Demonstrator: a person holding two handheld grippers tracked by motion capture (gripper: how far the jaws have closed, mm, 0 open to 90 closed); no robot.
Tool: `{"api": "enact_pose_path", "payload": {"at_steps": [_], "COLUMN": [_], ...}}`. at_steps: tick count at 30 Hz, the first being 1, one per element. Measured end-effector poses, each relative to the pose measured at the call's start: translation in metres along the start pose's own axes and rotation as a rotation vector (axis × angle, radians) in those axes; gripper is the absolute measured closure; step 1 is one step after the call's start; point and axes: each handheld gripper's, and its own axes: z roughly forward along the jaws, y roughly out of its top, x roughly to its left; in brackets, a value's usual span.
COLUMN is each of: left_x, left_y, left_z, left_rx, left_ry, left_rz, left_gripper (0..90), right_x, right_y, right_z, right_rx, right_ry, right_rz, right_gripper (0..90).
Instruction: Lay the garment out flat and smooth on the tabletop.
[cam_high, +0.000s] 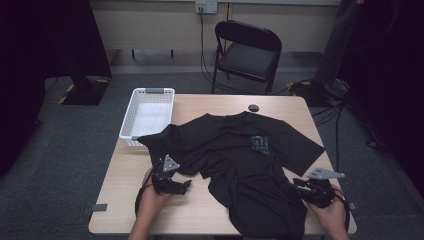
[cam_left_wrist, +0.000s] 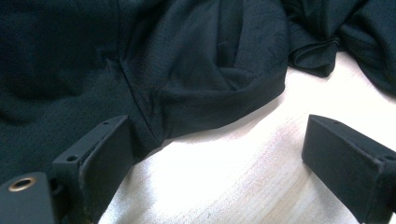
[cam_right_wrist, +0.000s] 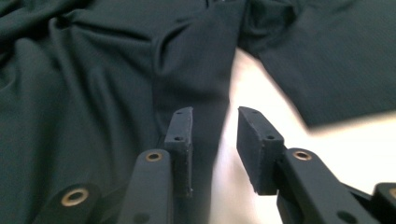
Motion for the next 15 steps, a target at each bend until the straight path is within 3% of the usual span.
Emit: {"api": "enact_pose_path", "payload": {"at_steps": [2,6,8,15], "left_x": [0.000,0.000,0.000,0.000], "left_y": [0.000,0.000,0.000,0.000], "left_z": [0.000,0.000,0.000,0.000], "left_rx": [0.001,0.000,0.000,0.001], "left_ry": [0.001,0.000,0.001,0.001], "left_rz": [0.003,0.001,0.003,0.003], "left_gripper": [8.4,8.4,8.4,8.4], "right_x": [0.001,0.002,0.002,0.001], "right_y": [0.003,0.004,-0.001,-0.020], "right_z": [0.005,0.013,0.008,-0.014], "right_rx": [0.007,0.026,0.034,0.034], "right_ry": [-0.011,-0.003,-0.001,0.009], "right_rz": [-0.012,-0.004,-0.004,-0.013], "right_gripper": [67.6,78.1,84.2,84.9]}}
